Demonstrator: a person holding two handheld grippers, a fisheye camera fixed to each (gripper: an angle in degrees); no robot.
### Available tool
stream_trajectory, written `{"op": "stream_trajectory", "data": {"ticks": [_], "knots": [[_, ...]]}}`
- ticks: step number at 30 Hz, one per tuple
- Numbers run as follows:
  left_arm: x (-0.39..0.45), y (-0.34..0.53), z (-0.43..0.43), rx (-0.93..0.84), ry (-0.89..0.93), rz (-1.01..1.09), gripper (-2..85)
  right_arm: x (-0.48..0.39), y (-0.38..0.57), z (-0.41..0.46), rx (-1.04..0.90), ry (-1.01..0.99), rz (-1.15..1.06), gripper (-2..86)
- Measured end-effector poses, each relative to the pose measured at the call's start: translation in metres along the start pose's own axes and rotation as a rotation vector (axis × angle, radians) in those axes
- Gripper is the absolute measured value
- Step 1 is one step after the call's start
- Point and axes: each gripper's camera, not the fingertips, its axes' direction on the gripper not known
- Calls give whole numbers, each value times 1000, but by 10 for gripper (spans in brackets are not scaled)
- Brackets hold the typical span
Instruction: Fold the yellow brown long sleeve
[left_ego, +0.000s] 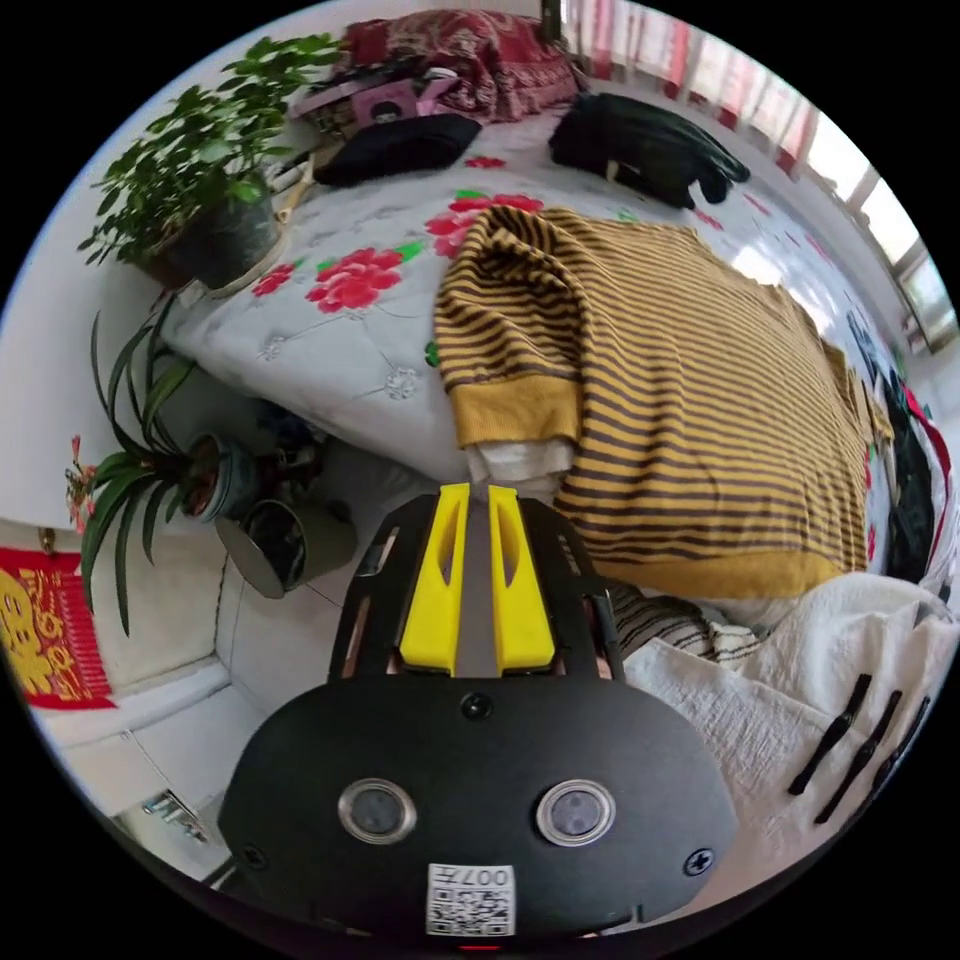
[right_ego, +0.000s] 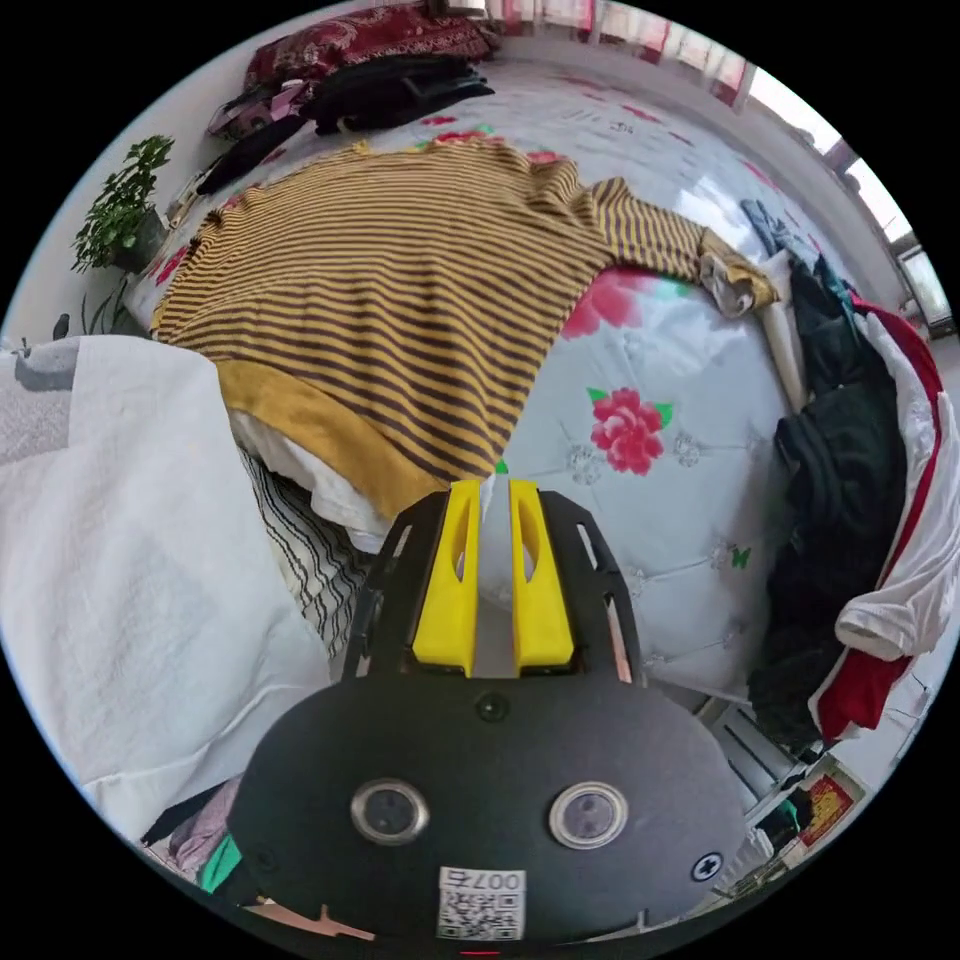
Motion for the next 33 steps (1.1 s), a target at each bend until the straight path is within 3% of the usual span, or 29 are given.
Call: {"op": "stream_trajectory", "data": {"ticks": [3, 5, 7, 11, 15, 21, 23, 27, 33], "knots": [[-18, -22, 2, 27, 84, -107, 87, -27, -37, 23, -46, -56, -54, 24], [-27, -33, 3, 39, 112, -170, 102, -54, -57, 64, -180, -122, -92, 18], [-36, -43, 10, 20, 86, -221, 103, -69, -52, 56, -37, -53, -94, 10], [-38, -47, 10, -3, 42, -181, 85, -79, -48, 63, -64, -22, 3, 1], [-68, -61, -15, -24, 156, -211, 44, -72, -39, 59, -57, -51, 58, -1], [-126, -93, -157, 371, 374, -308, 37, -54, -16, 19, 119, -76, 203, -2], [-130, -107, -202, 486, 419, -277, 37, -47, -11, 5, 183, -115, 252, -2], [-72, -142, -282, 621, 525, -11, 39, -44, -10, -7, 227, -123, 278, -2], [139, -166, -276, 503, 927, 429, 59, -49, -7, -17, 291, -173, 299, -2]]}}
